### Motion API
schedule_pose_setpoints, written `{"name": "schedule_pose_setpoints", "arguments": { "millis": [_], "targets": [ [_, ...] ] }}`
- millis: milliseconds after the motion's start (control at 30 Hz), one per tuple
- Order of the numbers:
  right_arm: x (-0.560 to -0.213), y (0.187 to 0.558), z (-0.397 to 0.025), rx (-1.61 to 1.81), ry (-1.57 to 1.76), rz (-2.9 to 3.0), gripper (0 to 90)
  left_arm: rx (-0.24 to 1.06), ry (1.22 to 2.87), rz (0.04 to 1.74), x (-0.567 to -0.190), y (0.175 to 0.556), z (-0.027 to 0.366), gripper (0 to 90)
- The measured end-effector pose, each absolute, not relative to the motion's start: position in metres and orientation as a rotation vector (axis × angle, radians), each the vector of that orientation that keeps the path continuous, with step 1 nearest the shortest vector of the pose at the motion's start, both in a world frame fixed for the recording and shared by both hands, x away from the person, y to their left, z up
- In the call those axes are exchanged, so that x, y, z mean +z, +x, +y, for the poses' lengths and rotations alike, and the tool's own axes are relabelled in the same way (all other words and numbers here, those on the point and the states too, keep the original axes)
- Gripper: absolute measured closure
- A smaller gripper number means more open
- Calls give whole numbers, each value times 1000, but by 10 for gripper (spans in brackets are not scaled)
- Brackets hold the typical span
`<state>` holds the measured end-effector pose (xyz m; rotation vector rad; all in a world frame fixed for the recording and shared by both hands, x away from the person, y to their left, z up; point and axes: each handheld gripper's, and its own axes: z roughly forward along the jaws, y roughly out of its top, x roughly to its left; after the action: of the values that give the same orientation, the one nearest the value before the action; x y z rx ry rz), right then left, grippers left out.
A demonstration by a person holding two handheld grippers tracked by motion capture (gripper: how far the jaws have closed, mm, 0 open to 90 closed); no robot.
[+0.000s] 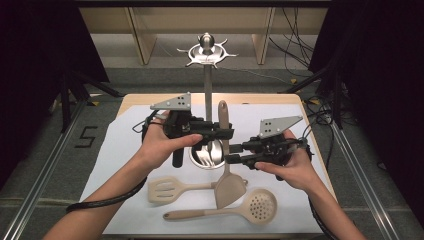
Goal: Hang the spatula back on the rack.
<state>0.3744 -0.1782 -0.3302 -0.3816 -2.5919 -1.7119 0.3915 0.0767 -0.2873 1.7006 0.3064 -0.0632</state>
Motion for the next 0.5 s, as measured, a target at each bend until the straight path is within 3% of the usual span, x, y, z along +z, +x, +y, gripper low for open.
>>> {"name": "schedule_pose_setpoints", "arguments": {
  "millis": [500],
  "targets": [
    [-328,374,-170,-1677,-365,-2535,793,-83,1683,285,-286,391,81,739]
  ]
}}
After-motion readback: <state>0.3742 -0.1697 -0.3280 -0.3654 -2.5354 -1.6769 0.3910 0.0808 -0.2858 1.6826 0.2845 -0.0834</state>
